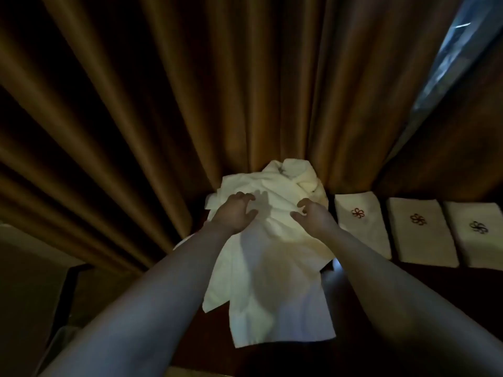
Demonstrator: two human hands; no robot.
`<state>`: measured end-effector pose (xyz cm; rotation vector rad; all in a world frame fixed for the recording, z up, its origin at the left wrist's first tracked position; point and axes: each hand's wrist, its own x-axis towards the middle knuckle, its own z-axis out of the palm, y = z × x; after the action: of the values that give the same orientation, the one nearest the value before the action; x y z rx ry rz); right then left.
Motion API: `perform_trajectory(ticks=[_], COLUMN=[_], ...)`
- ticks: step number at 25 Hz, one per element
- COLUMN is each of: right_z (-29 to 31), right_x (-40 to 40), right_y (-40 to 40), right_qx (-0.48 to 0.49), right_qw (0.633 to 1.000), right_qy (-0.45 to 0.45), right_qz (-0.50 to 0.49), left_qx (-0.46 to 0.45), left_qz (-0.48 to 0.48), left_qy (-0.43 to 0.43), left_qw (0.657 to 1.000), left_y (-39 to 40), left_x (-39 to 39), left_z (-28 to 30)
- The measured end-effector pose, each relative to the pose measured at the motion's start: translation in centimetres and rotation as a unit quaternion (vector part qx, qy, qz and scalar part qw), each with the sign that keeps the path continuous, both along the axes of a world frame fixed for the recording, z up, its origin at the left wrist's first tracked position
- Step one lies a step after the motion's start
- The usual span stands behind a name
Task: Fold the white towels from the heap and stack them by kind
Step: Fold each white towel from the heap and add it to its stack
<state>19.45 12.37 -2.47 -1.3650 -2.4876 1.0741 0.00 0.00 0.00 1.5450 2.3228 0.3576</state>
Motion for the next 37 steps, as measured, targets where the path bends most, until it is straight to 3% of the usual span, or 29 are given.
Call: perform_trajectory(ticks=[5,8,13,17,20,23,26,29,32,37], right_z=[-3.9,-5.6,-7.1,-7.3,-6.6,-6.5,-6.2,-5.9,-5.8,-5.9], right_x=[-2.0,-3.3,-4.3,-4.4,-4.7,-5.6,-7.3,-9.6,-12.0,-14.4], right_y=[3.4,4.0,4.4,4.3,3.8,2.7,1.2,0.0,-0.4,-0.8], right_qx=[-0.031,0.014,0.111,0.127,0.1,0.092,0.082,0.05,0.019,0.008], right_qw=[0.999,0.998,0.991,0.991,0.991,0.984,0.977,0.973,0.971,0.966], right_qy=[-0.001,-0.018,-0.017,0.009,0.072,0.099,0.105,0.106,0.109,0.056], right_qz=[0.042,0.061,0.068,0.036,0.043,0.117,0.168,0.199,0.214,0.253], left_qx=[-0.06,-0.092,-0.065,-0.024,-0.035,-0.072,-0.078,-0.057,0.025,0.103], left_qz=[-0.004,-0.026,-0.039,-0.07,0.02,0.241,0.354,0.39,0.421,0.404], left_qy=[0.003,0.003,0.061,0.125,0.114,0.035,-0.073,-0.132,-0.207,-0.248], left_qw=[0.998,0.995,0.995,0.989,0.993,0.967,0.929,0.91,0.883,0.875], left_y=[3.9,4.7,5.2,5.5,5.3,3.8,1.9,0.6,-0.8,-2.0], left_x=[-0.2,-0.1,-0.7,-1.5,-2.2,-1.9,-1.2,-1.2,-1.4,-1.2], left_z=[-3.2,-5.1,-7.5,-7.0,-6.5,-6.7,-7.8,-8.5,-8.6,-8.3])
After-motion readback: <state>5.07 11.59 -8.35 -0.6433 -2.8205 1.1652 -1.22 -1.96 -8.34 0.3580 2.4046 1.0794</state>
